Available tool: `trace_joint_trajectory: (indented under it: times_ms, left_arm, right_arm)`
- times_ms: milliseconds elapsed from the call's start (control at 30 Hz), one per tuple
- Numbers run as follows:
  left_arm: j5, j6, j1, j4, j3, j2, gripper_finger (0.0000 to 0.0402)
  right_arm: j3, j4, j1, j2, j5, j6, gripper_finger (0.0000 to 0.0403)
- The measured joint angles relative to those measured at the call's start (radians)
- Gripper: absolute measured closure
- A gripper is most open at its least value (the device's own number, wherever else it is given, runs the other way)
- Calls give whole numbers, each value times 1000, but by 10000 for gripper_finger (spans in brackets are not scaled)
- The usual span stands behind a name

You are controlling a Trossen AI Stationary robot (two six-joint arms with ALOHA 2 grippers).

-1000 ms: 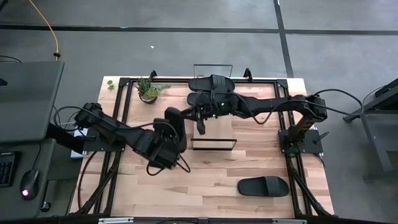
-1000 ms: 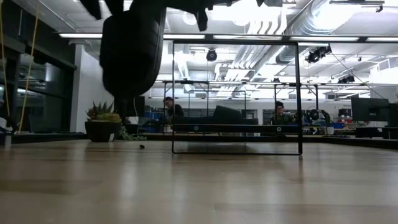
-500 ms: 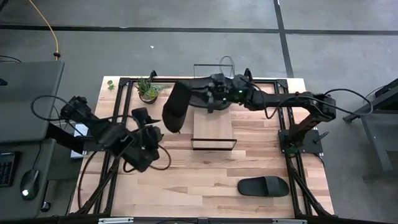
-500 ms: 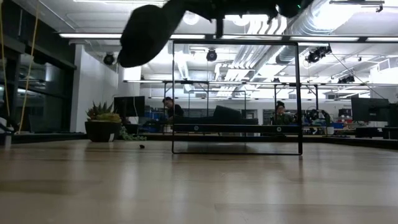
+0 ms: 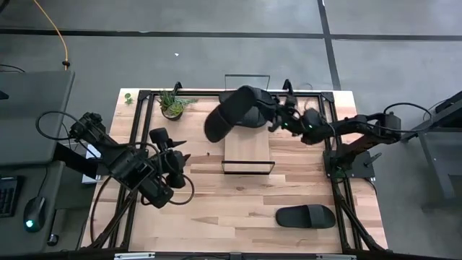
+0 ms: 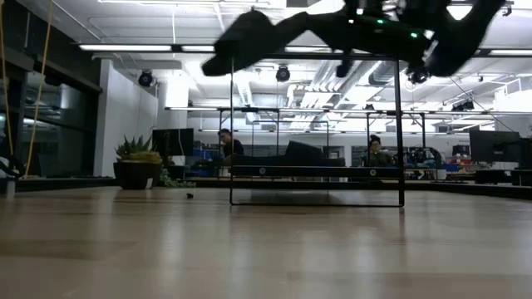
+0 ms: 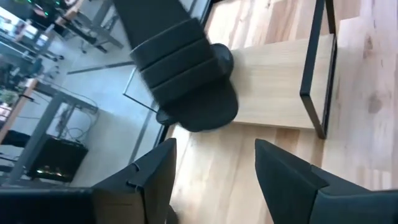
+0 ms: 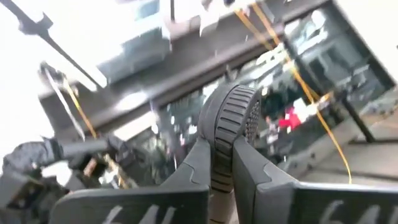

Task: Pick and place slides into the shelf
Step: Put the left black slide on the shelf

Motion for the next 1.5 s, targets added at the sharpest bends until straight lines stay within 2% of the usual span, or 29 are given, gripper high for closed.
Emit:
trace_joint_trajectory:
  times_ms: [167,400,500,667,833,1100,1367,1500]
  left_arm:
    - [-34,0,0,0,-25,0,212]
    - [-43,1,0,0,-31,0,220]
    - [-55,1,0,0,-31,0,220]
    - [-80,3,0,0,-31,0,220]
    - [-106,-12,0,6,-35,4,220]
    - [-162,-28,0,10,-145,4,220]
    - [-139,-123,0,69,-226,4,220]
    - [-121,-126,0,155,-288,4,218]
  right_arm:
    - [-113,178,79,2,158,-53,401]
    - [-133,185,215,10,388,-179,401]
    - [-133,187,249,10,445,-215,402]
    - [-133,187,267,10,478,-217,402]
    - [-131,189,268,9,479,-210,395]
    - [-99,188,265,9,425,-216,399]
    - [-79,165,220,4,252,-236,402]
    - [-81,25,165,-18,157,-212,402]
